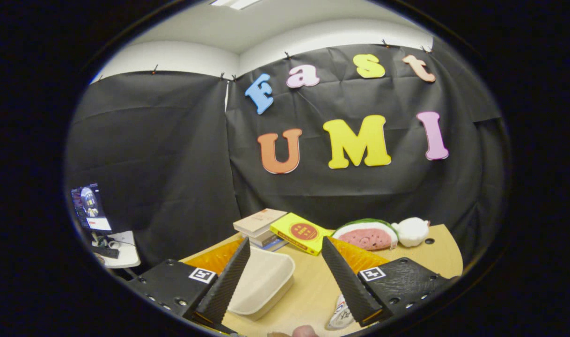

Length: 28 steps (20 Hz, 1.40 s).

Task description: Open the storage box then place both shoes into the box .Put the left shoe in first, then the right shoe, with the right side of both shoes facing outward in a uniform manner.

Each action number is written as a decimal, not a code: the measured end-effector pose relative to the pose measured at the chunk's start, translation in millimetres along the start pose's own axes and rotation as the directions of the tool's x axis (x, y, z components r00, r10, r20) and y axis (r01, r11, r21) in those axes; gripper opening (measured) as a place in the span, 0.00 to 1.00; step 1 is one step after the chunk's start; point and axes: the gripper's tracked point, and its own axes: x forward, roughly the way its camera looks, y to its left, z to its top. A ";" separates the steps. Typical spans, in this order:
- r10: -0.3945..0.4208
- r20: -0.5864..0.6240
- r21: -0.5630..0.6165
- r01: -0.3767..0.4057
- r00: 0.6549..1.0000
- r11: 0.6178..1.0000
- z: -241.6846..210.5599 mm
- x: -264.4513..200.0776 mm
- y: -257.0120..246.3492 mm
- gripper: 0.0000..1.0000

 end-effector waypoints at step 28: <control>0.339 -0.363 0.774 0.078 0.868 0.629 -209.5 92.2 50.0 0.96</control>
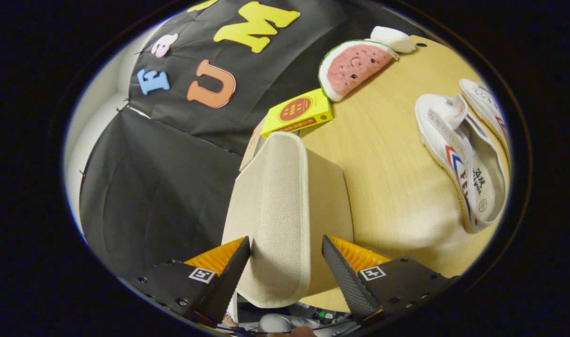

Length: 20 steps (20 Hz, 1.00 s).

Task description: Open the storage box then place both shoes into the box .Put the left shoe in first, then the right shoe, with the right side of both shoes facing outward in a uniform manner.

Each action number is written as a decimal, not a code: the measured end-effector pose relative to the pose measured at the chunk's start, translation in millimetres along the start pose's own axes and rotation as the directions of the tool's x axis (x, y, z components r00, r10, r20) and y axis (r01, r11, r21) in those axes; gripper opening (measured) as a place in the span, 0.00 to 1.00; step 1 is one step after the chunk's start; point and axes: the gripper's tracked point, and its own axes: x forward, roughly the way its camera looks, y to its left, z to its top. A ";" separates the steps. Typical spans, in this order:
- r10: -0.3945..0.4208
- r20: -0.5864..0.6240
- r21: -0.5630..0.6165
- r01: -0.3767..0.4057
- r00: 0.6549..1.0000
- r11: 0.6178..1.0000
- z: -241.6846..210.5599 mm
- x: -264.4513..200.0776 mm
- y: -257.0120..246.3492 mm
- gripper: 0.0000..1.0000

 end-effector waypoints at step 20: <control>-0.014 0.011 -0.122 0.015 1.000 0.992 37.8 -52.4 54.0 0.00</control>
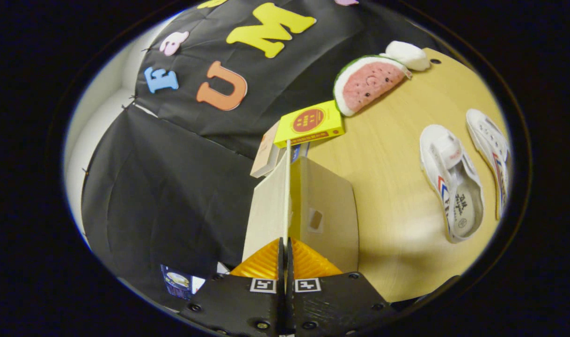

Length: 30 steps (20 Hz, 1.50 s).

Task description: Open the storage box then place both shoes into the box .Put the left shoe in first, then the right shoe, with the right side of both shoes facing outward in a uniform manner.

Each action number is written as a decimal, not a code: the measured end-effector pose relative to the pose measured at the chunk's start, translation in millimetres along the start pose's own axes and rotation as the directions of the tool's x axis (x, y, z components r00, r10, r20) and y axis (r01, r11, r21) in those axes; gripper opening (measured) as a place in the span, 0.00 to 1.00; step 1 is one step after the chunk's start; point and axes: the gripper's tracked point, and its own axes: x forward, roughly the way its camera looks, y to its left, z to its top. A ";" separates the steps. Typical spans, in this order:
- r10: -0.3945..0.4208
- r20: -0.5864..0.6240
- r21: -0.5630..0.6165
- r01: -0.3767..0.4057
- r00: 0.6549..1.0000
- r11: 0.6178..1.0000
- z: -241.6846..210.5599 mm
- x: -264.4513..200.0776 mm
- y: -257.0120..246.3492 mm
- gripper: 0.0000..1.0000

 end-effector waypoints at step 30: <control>0.065 0.009 -0.611 -0.046 0.998 0.791 -25.0 105.9 240.0 0.86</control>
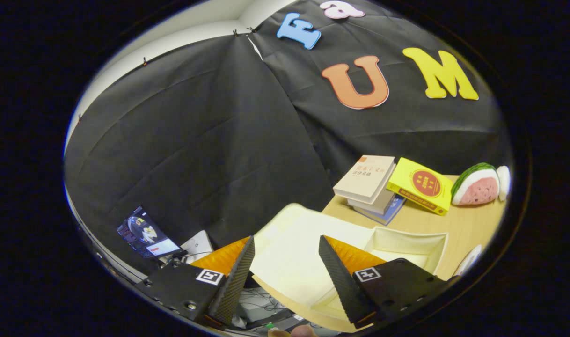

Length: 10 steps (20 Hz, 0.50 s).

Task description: Open the storage box then place both shoes into the box .Put the left shoe in first, then the right shoe, with the right side of both shoes facing outward in a uniform manner.

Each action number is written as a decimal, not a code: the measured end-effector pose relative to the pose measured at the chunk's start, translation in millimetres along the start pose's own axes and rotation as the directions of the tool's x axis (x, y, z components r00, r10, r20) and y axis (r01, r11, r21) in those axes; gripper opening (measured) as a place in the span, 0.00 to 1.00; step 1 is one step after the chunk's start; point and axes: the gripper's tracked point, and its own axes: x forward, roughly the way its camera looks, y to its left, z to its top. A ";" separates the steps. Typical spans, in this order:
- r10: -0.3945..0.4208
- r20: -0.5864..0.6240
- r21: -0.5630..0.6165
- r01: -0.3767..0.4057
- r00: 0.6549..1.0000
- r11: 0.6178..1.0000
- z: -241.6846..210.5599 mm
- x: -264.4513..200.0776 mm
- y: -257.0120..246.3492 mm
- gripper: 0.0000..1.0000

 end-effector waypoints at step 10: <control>-0.300 0.189 -0.097 0.322 0.935 0.942 -0.8 -110.3 -123.9 0.96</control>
